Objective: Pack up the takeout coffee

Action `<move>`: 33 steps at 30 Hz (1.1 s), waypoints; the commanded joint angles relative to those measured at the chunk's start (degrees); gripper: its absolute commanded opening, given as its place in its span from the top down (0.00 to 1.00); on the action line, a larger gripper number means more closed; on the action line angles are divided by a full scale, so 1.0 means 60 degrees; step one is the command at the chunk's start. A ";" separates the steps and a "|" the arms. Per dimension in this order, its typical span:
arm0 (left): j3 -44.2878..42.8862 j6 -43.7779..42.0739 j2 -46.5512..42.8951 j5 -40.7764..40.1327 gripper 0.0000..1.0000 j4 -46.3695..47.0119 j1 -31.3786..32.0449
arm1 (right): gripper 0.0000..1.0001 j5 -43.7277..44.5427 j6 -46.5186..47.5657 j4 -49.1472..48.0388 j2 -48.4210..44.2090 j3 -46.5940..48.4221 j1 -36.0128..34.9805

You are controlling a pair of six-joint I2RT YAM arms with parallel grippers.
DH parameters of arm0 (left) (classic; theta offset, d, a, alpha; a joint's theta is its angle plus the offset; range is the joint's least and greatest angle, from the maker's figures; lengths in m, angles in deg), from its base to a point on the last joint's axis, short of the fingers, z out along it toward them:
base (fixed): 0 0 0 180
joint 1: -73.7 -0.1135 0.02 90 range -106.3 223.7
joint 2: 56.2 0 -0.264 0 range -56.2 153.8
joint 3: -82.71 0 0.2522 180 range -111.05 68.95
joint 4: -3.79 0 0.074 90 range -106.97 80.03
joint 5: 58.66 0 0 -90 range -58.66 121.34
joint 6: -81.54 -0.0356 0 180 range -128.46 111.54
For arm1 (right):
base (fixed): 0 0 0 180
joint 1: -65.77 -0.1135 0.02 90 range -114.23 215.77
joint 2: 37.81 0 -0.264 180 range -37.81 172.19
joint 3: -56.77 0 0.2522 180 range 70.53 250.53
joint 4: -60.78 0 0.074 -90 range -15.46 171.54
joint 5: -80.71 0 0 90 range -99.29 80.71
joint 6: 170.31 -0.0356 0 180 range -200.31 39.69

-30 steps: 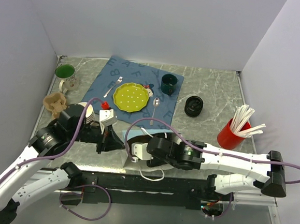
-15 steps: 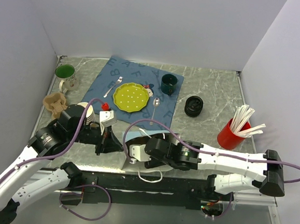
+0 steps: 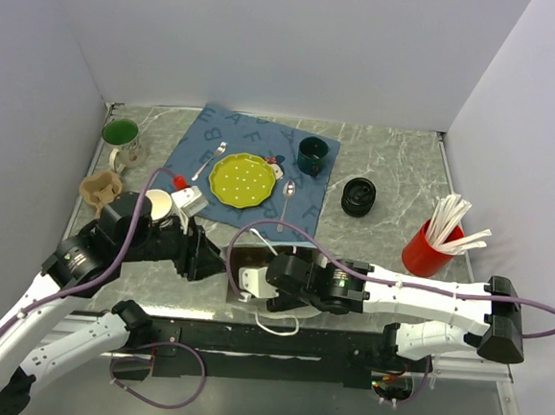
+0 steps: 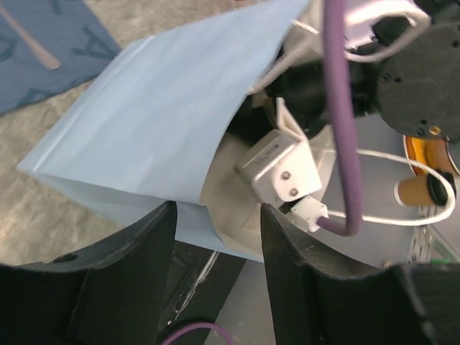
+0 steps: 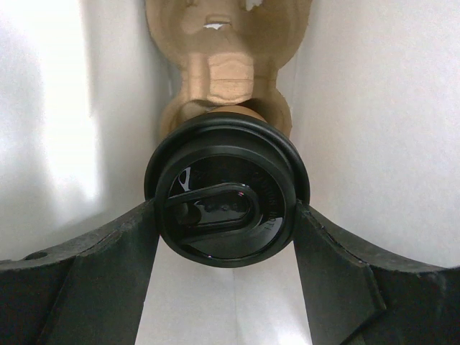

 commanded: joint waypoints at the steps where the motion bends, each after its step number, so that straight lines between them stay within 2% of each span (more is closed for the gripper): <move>1: -0.0505 0.1237 -0.0183 -0.1380 0.45 -0.0602 0.0043 | 0.80 0.0183 -0.0407 -0.0455 0.0075 -0.0032 -0.0201; 3: -0.0520 0.1617 -0.0125 -0.1688 0.44 -0.0588 0.0043 | 0.80 0.0256 -0.0437 -0.0572 0.0046 -0.0105 -0.0289; 8: -0.0871 0.2598 0.0606 -0.1587 0.50 -0.0719 0.0043 | 0.80 0.0330 -0.0495 -0.0646 -0.0027 -0.0222 -0.0319; 17: -0.1809 0.3435 0.0710 -0.2304 0.46 -0.1949 0.0087 | 0.80 0.0403 -0.0657 -0.0749 -0.0218 -0.0442 -0.0319; 22: -0.1400 0.3904 0.0198 -0.2056 0.39 -0.1981 0.0087 | 0.80 0.0388 -0.0656 -0.0749 -0.0349 -0.0457 -0.0319; 33: -0.0492 0.4329 0.0139 -0.2114 0.45 -0.1498 0.0087 | 0.80 0.0359 -0.0906 -0.0514 -0.0584 -0.0530 -0.0333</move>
